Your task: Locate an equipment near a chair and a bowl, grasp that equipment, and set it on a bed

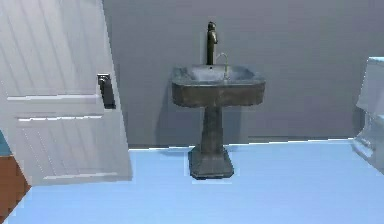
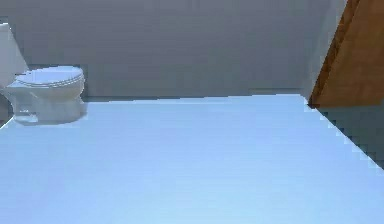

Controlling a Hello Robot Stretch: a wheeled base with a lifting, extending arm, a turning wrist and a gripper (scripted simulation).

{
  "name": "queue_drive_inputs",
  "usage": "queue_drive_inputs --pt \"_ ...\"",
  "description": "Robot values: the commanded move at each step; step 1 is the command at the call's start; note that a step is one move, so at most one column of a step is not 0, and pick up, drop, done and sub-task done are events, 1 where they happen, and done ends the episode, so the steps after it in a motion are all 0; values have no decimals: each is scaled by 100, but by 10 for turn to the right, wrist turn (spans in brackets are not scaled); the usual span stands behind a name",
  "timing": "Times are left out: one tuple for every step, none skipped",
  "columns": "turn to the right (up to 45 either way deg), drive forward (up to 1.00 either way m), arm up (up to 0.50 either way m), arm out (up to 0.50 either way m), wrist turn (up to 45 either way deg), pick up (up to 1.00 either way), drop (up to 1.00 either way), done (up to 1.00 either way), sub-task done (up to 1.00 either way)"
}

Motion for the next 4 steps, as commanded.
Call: queue_drive_inputs --pt "-450 0 0 0 0 0 0 0 0" --pt "-30 0 0 0 0 0 0 0 0" --pt "450 0 0 0 0 0 0 0 0" --pt "420 0 0 0 0 0 0 0 0"
